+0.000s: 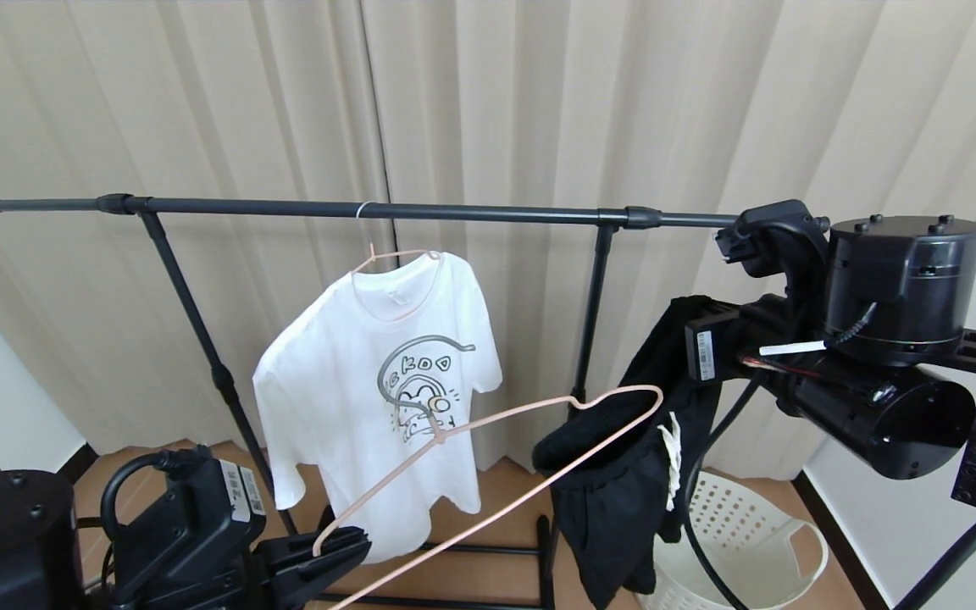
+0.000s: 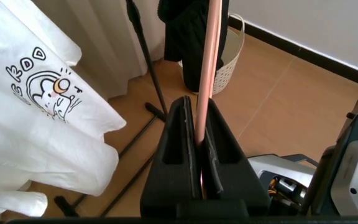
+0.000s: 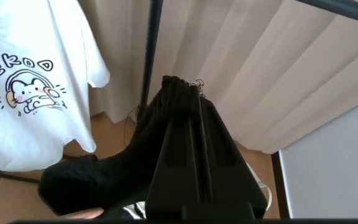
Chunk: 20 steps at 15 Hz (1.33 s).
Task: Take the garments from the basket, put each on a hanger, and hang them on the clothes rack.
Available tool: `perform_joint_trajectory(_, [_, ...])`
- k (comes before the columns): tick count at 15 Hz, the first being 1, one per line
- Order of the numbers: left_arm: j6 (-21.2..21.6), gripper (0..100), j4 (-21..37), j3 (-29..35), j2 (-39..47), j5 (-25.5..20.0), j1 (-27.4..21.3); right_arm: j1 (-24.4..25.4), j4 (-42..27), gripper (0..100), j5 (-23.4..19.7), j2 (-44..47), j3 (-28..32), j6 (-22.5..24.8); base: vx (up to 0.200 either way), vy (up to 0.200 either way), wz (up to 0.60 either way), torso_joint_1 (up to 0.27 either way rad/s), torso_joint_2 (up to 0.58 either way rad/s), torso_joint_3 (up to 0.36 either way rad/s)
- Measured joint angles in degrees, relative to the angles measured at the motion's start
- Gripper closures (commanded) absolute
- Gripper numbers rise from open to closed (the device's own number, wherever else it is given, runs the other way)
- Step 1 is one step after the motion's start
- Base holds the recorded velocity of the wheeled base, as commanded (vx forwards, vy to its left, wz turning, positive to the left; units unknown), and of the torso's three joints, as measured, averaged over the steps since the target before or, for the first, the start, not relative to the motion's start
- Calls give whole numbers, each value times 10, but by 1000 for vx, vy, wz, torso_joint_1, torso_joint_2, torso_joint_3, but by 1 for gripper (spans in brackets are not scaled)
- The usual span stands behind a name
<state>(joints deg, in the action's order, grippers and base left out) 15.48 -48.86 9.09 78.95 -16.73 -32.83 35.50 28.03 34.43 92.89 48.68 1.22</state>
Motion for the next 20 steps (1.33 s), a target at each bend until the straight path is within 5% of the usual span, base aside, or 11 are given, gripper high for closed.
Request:
perform_joint_trajectory(10, [-2,100,-177,-1,139,2,2,25,0,100,11,-3,-10,0,0,0,0,0,0,0])
perform_joint_trajectory(20, [-3,100,-204,10,186,5,2,75,0,100,48,-3,-11,-7,0,0,0,0,0,0])
